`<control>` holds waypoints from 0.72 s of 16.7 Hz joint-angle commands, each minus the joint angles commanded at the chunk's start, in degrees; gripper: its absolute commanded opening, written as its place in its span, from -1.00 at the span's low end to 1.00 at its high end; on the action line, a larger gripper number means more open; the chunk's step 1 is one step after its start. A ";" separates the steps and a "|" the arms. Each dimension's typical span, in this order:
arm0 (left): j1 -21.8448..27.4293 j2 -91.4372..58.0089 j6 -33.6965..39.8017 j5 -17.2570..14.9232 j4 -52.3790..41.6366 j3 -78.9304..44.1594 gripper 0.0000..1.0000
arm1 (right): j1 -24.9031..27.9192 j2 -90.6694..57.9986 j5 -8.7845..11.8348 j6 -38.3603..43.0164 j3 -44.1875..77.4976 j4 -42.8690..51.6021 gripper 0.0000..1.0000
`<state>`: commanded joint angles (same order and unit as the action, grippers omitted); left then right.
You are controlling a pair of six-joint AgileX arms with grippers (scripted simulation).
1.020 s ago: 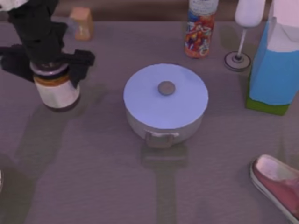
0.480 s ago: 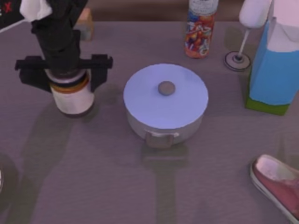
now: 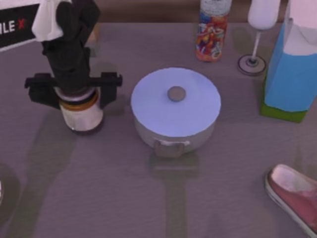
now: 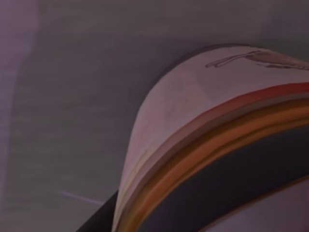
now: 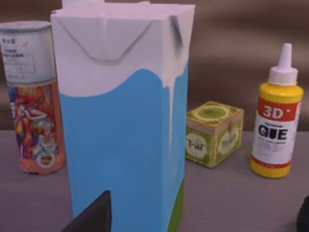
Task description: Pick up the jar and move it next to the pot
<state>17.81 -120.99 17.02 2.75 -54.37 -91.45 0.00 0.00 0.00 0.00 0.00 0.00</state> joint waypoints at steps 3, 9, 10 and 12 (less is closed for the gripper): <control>-0.05 -0.65 0.00 -0.02 1.58 1.01 -1.00 | 0.00 0.00 0.00 0.00 0.00 0.00 1.00; -0.05 -0.65 0.00 -0.02 1.58 1.01 -0.40 | 0.00 0.00 0.00 0.00 0.00 0.00 1.00; -0.05 -0.65 0.00 -0.02 1.58 1.01 -0.25 | 0.00 0.00 0.00 0.00 0.00 0.00 1.00; -0.05 -0.65 0.00 -0.02 1.58 1.01 0.06 | 0.00 0.00 0.00 0.00 0.00 0.00 1.00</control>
<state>17.76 -121.65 17.01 2.74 -52.79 -90.45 0.00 0.00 0.00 0.00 0.00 0.00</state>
